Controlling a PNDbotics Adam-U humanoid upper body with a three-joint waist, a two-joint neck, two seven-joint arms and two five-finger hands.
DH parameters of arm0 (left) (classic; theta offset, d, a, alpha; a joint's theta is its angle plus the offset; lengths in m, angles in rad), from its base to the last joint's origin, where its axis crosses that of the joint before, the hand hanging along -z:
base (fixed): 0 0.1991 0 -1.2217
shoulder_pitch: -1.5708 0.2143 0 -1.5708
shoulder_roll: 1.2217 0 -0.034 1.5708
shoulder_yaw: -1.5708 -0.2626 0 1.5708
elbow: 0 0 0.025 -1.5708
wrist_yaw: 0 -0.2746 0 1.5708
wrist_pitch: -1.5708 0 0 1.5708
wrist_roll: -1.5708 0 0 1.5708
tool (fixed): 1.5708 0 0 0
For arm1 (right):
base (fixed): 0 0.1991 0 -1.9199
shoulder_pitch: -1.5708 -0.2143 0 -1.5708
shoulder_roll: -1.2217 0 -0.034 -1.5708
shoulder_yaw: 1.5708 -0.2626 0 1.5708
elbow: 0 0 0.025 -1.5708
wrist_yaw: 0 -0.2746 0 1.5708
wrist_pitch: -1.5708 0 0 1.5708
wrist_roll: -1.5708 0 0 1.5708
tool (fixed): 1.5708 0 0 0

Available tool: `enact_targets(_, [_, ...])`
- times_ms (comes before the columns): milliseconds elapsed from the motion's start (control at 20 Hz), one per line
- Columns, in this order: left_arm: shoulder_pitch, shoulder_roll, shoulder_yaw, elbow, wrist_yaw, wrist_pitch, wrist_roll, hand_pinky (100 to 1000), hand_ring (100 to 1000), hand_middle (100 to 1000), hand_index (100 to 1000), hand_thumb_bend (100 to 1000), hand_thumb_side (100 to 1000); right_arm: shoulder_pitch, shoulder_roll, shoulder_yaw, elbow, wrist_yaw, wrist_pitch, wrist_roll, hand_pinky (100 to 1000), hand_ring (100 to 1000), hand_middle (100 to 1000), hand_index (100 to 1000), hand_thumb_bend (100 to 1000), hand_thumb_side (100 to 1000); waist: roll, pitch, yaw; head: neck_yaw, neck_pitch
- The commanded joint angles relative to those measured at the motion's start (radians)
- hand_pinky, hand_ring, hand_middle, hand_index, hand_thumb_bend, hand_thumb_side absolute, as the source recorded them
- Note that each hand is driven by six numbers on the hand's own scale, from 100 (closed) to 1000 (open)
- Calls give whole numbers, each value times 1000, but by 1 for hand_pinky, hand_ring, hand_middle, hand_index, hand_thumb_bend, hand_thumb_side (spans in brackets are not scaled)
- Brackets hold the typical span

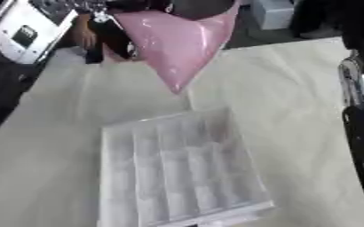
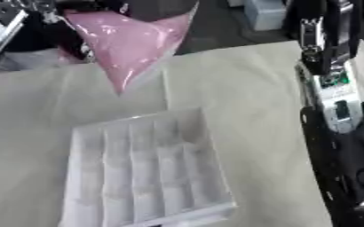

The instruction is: Pick up objects on the table and place them in the box.

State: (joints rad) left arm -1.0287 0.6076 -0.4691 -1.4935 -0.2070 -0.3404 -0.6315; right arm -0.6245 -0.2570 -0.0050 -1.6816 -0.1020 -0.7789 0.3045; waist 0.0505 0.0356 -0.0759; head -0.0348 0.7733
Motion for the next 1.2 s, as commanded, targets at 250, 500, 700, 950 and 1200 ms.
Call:
enact_targets(250, [13,50,-56,-105,118,76,-46,100,226,206,259,100,224,-9,-17,-8,-10,4,3,-2,440,647,787,671,100,656,2,-17,-2,2,-3])
enact_targets(500, [51,86,-91,-168,261,74,-180,100,230,209,263,100,242,-9,-20,-9,-9,4,4,0,439,647,787,671,100,656,6,-16,-3,2,-3])
enact_targets(700, [80,109,-123,-191,308,68,-268,100,271,254,304,100,228,-8,-21,-9,-8,4,4,1,439,647,787,671,100,656,7,-17,-3,4,-3])
enact_targets(950, [89,108,-187,-209,318,69,-275,100,318,333,394,100,245,-8,-20,-9,-5,3,3,2,440,647,787,671,100,656,6,-20,-4,6,-3])
enact_targets(1200, [84,90,-129,-210,449,104,-276,186,447,461,554,100,489,-6,-20,-11,-3,3,3,0,440,647,787,671,100,656,3,-23,-1,3,-3])
